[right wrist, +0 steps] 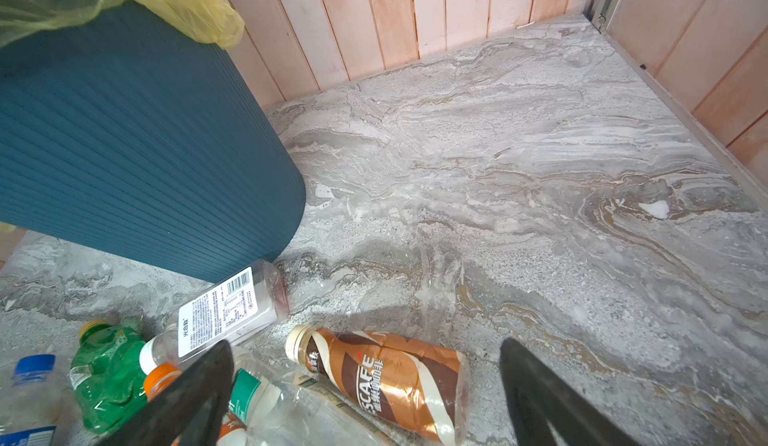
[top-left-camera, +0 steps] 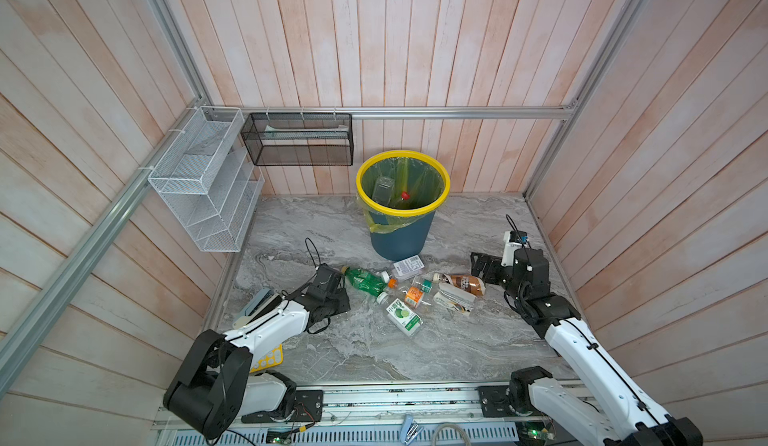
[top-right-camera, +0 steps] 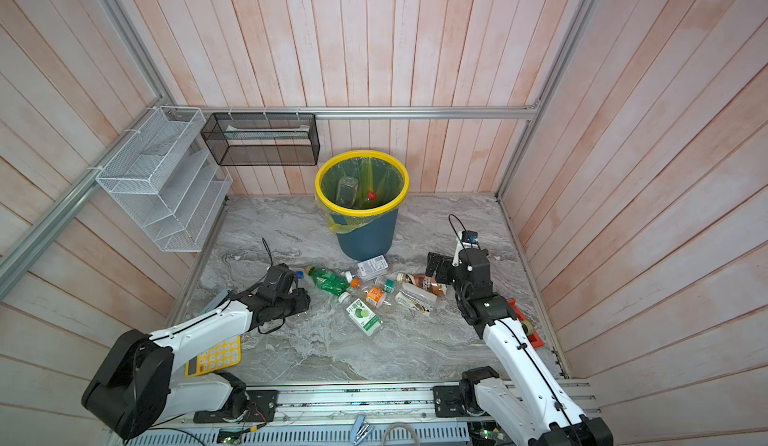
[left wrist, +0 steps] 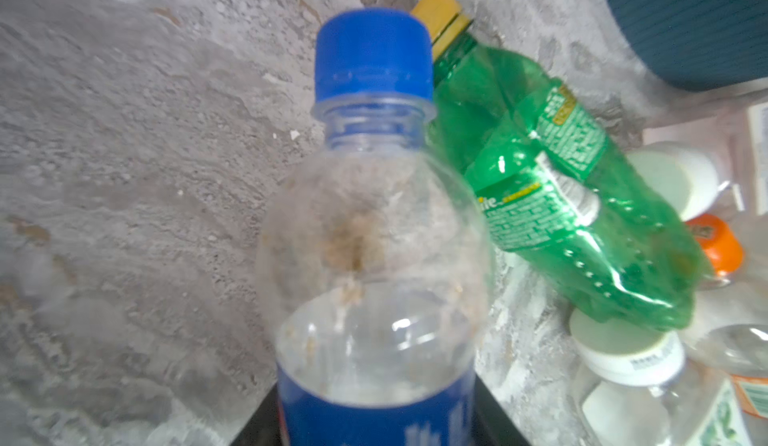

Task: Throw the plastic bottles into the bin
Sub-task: 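Grasp the blue-cap blue-label bottle with the left gripper while the right arm withdraws, then lift the blue-cap bottle over the bin and open the left gripper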

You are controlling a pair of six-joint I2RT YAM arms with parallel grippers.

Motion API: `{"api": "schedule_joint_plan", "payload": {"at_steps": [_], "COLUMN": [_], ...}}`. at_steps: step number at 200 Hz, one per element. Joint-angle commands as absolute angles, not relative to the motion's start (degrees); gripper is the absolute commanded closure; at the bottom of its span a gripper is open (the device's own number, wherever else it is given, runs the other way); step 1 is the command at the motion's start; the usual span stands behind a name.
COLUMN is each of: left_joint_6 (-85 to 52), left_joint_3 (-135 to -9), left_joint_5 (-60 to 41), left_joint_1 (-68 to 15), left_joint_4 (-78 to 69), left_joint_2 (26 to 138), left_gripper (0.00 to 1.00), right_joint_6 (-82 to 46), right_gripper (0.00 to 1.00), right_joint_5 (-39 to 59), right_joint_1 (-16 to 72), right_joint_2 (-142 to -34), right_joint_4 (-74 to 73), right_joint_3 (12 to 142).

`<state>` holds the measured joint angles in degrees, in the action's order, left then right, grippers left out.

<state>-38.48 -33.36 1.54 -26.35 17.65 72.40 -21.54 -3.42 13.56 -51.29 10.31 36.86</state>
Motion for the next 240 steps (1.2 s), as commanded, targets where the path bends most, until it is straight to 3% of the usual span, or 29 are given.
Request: {"api": "schedule_joint_plan", "payload": {"at_steps": [1,23,57,82,114,161,185,208,240], "left_joint_6": [-40.0,-38.9,-30.5,-21.6,-14.0,-14.8,-15.8,-16.4,-15.9], "left_joint_3": [-33.1,-34.8,-45.6,-56.8,-70.7,-98.6,-98.7,-98.3,-96.4], "left_joint_5": [5.0,7.9,14.9,16.0,11.4,-0.5,-1.4,0.7,2.9], "left_joint_1": [-25.8,-25.8,-25.8,-25.9,-27.9,-31.1,-31.7,-31.6,-31.6], "left_joint_4": [18.6,19.2,17.5,12.3,8.4,30.0,24.8,21.7,21.8], "left_joint_2": [66.1,58.4,50.9,52.9,63.4,90.0,88.8,85.6,82.1], "left_gripper": [0.55,0.60,0.61,0.61,0.59,0.42,0.25,0.00,0.00], "right_joint_6": [-22.6,-23.0,-23.9,-24.2,-24.4,-22.2,-21.1,-21.4,-22.3], "right_gripper": [0.00,0.01,0.01,0.01,0.01,0.01,0.01,0.01,0.01], "right_joint_5": [-5.3,-6.8,-8.5,-10.3,-11.4,-9.3,-9.7,-9.5,-9.0], "right_joint_1": [13.1,12.9,12.8,12.8,12.8,12.8,12.7,12.7,12.7], "right_joint_2": [-50.2,-49.0,-46.1,-43.1,-39.6,-40.8,-40.3,-40.5,-40.9], "right_joint_4": [10.5,10.4,9.9,10.2,10.9,13.6,14.0,14.2,14.1], "right_joint_3": [35.5,34.8,34.0,33.6,33.3,35.6,37.1,37.4,36.7]}}
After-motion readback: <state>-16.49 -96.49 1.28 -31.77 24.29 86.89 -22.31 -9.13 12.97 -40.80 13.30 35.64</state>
